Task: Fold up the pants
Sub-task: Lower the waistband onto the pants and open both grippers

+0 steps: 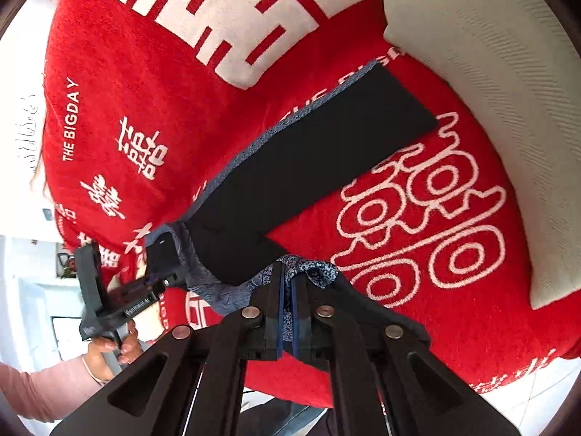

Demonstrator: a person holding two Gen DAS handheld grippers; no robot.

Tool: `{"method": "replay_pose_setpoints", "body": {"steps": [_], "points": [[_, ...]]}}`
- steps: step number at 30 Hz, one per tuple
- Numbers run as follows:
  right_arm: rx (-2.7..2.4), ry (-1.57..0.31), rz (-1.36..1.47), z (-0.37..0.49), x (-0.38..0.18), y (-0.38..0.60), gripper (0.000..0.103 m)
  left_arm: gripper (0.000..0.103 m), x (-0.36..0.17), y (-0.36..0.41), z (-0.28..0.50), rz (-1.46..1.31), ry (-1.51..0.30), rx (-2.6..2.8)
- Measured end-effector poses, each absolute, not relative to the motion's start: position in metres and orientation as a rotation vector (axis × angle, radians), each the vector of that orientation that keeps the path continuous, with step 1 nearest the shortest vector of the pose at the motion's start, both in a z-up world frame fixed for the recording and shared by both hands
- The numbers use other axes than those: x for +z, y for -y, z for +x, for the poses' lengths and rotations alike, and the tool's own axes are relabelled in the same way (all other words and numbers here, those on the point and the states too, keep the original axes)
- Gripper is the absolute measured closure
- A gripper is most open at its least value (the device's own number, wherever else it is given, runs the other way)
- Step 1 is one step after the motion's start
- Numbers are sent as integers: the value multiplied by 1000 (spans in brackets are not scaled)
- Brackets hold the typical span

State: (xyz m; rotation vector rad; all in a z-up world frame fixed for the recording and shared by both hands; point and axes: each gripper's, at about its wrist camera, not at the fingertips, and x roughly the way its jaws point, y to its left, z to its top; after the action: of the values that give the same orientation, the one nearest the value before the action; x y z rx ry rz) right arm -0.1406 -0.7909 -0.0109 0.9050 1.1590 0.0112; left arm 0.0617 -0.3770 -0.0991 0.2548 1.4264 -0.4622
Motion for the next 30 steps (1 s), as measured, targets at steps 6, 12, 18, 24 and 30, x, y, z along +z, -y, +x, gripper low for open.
{"method": "replay_pose_setpoints", "body": {"steps": [6,12,18,24,30], "points": [[45,-1128,875,-112,10,816,100,86,-123,367,41,211,-1525,-367],[20,-1140,710,-46,14,859,100,86,-114,408,81,204,-1410,-383],[-91,-1205,632,23,-28,907,100,86,-118,427,122,212,-1347,-325],[-141,-1369,444,64,-86,902,100,86,-139,423,143,218,-1371,-249],[-155,-1397,438,68,-87,899,85,85,-143,435,153,245,-1375,-241]]}}
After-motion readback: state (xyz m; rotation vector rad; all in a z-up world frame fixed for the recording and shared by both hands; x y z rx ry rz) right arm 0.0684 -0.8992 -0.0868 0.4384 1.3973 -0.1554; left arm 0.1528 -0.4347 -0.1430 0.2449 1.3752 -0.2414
